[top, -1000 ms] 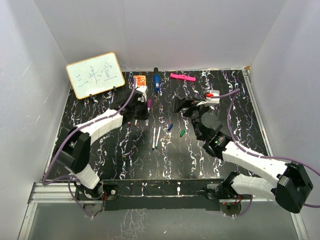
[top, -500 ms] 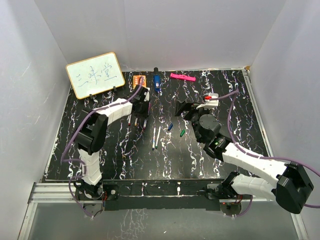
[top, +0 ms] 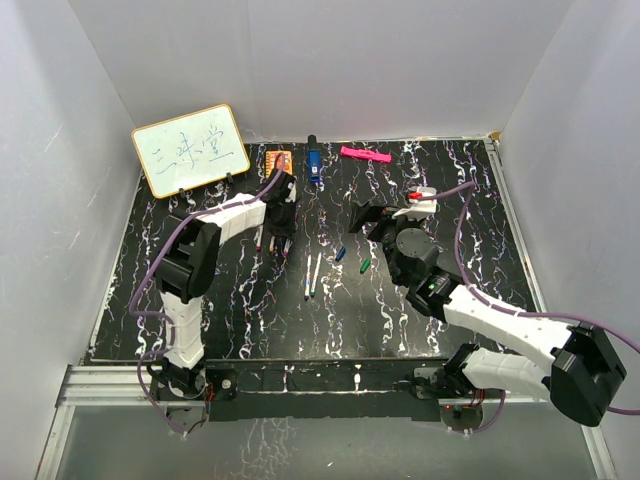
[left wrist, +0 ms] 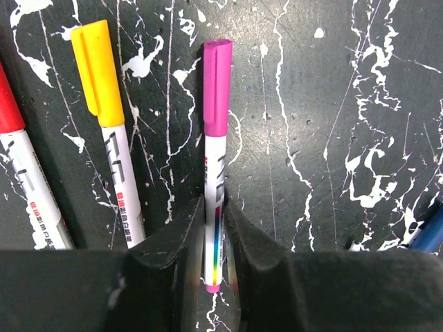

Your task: Insert the pens into the pen caps

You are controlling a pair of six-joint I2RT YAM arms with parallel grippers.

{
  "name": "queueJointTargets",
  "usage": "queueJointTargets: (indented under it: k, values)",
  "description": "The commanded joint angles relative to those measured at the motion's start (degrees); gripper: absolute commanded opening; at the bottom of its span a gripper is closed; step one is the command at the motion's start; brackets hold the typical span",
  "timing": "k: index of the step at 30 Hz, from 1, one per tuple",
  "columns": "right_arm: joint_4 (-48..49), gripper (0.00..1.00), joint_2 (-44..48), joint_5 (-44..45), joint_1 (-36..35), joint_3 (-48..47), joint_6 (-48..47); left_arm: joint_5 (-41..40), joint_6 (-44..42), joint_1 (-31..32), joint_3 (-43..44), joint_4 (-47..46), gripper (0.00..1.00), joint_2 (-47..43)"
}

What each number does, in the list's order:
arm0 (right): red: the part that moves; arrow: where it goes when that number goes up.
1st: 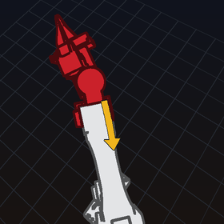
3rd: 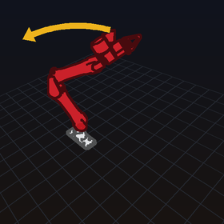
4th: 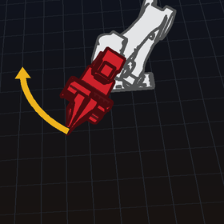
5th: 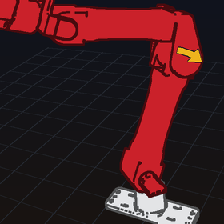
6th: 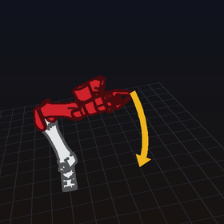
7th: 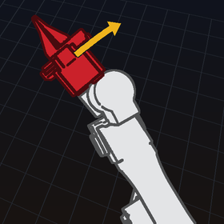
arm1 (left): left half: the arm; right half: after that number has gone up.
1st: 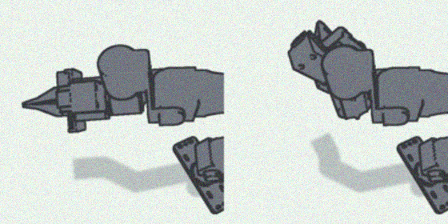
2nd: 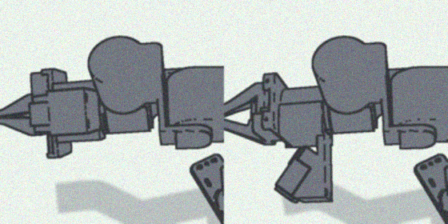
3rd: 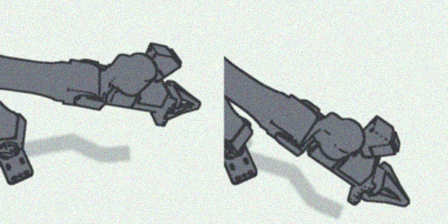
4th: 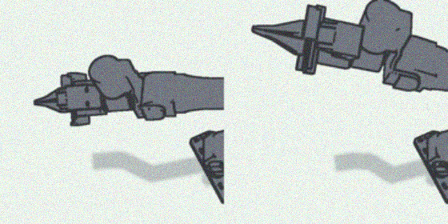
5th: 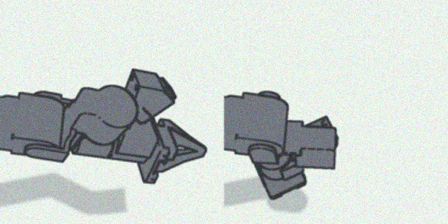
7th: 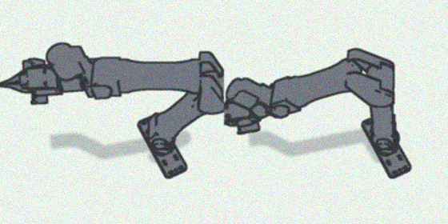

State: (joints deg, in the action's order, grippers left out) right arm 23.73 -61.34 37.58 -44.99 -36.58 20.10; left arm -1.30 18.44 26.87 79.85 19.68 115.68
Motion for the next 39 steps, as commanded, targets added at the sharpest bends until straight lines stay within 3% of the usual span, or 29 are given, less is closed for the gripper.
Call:
queueJointTargets:
  k: [1, 14, 20, 30, 35, 39]
  values:
    - [0.5, 0.98, -0.7, 0.9, 0.1, -0.5, 0.2, -0.8, 0.4, -0.4, 1.9, 1.7, 0.2, 0.0]
    - [0.3, 0.98, -1.1, 0.7, 3.4, 0.0, 7.3, -1.4, -0.2, -0.5, 4.3, 3.5, 0.36, -5.8]
    - [-1.3, 0.98, -1.4, -18.1, 17.3, 1.7, 19.2, 3.2, 0.2, -0.5, -0.8, 3.1, 0.34, -11.7]
    - [-3.7, 0.46, -5.1, -19.6, 19.3, 0.4, 17.1, 4.8, 0.5, 5.9, -9.3, 7.4, 0.35, -18.8]
    - [-3.9, 0.43, -5.6, -20.1, 19.2, 0.2, 16.9, 4.5, 1.8, 9.4, -10.3, 9.1, 0.37, -19.1]
    - [-5.0, 0.52, -5.5, -20.6, 19.2, 0.2, 17.0, 4.1, 2.7, 10.3, -10.5, 10.6, 0.39, -17.3]
